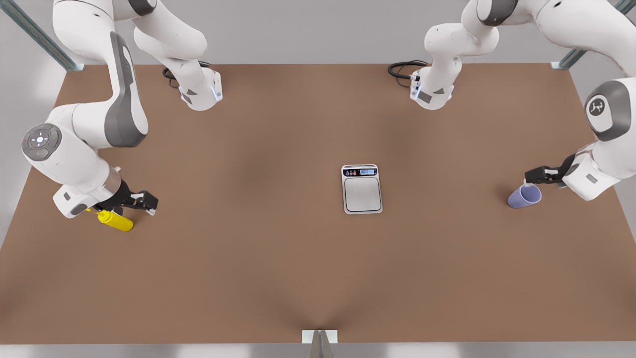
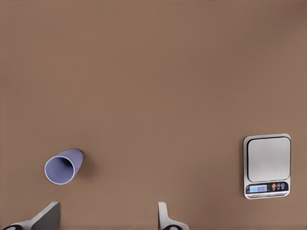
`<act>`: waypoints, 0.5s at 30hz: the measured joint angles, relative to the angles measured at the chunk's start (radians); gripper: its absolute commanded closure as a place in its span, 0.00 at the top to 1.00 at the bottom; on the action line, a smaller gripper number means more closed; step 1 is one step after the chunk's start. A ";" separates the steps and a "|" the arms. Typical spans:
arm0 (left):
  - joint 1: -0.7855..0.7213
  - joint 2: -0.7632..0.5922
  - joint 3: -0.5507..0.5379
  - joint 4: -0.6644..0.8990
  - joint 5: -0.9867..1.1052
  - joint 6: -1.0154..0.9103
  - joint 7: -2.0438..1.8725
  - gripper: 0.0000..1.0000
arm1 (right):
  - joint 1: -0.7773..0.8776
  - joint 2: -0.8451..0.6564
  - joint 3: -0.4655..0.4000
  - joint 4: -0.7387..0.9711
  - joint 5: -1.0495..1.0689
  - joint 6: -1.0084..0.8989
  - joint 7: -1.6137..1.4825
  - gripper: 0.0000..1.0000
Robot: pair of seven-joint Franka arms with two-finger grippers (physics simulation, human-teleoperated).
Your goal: Move cup to the weight, pick up sauce bottle, pour sauce
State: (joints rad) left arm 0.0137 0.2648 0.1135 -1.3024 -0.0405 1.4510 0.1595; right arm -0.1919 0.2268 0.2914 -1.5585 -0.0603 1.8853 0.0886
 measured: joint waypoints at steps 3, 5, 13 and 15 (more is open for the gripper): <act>0.052 0.009 0.000 -0.006 0.010 -0.007 0.005 1.00 | 0.005 0.000 0.000 0.004 -0.005 0.001 -0.018 1.00; 0.142 0.074 0.000 -0.018 0.034 0.007 0.070 1.00 | 0.019 0.000 0.002 0.004 -0.040 0.001 -0.048 1.00; 0.190 0.074 0.129 -0.395 0.045 0.463 0.235 1.00 | -0.004 0.010 0.001 0.013 -0.008 -0.260 -0.190 1.00; 0.213 0.076 0.129 -0.473 0.037 0.554 0.254 1.00 | -0.061 0.030 -0.003 0.019 0.024 -0.264 -0.390 1.00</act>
State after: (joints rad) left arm 0.2265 0.3404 0.2422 -1.7757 -0.0037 2.0050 0.4139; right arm -0.2524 0.2570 0.2883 -1.5398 -0.0360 1.6214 -0.3018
